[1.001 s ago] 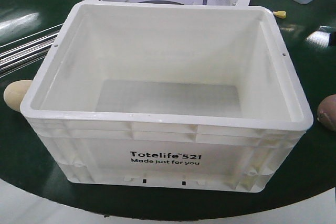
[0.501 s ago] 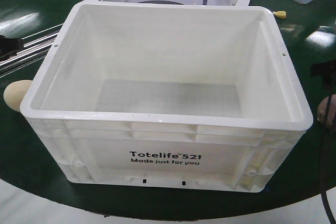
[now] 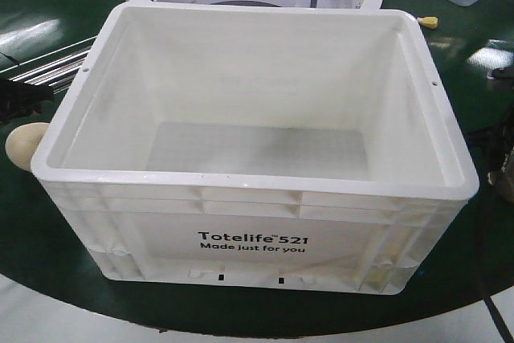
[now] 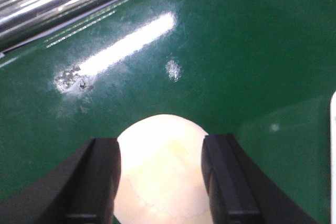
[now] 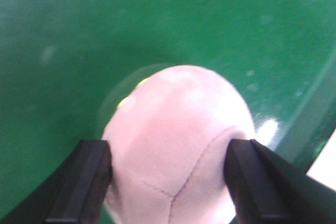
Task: Place moving items into box and shelve
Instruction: 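Grasp the cream ball with left gripper, pink ball with right gripper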
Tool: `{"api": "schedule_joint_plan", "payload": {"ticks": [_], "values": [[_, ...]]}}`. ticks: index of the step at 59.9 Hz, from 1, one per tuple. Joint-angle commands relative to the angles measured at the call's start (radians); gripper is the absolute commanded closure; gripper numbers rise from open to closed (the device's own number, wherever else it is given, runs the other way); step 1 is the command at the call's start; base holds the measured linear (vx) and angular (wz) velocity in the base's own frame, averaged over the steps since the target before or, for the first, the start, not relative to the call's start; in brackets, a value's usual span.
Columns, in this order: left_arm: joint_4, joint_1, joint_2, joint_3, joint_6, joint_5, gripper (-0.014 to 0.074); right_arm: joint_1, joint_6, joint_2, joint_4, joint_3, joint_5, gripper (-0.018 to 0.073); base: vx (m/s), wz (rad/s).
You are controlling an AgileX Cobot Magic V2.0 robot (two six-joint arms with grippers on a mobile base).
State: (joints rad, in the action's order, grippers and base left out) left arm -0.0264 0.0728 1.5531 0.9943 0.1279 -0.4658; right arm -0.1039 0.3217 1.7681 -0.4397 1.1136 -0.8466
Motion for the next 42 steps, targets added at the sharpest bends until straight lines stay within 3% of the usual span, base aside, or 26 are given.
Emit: {"api": "schedule_joint_plan", "payload": {"ticks": [1,32,38,42], "values": [[-0.009,-0.002,-0.011,0.033,0.01,0.054,0.0125,-0.007,0.016,-0.022,-0.054,0.024,0.003,0.0083,0.0,0.0],[-0.009,-0.002,0.221,0.033,-0.061,0.01,0.0132,-0.007,0.033,0.035,-0.063,0.024,0.013,0.0099,0.0,0.0],[-0.01,-0.002,0.232,0.033,-0.048,-0.013,0.0188,-0.007,0.033,0.057,-0.064,0.024,-0.001,0.0145,0.0,0.0],[-0.01,-0.002,0.228,0.033,-0.048,-0.022,0.0276,-0.007,0.033,0.072,-0.065,0.024,-0.005,0.0214,0.0,0.0]]}}
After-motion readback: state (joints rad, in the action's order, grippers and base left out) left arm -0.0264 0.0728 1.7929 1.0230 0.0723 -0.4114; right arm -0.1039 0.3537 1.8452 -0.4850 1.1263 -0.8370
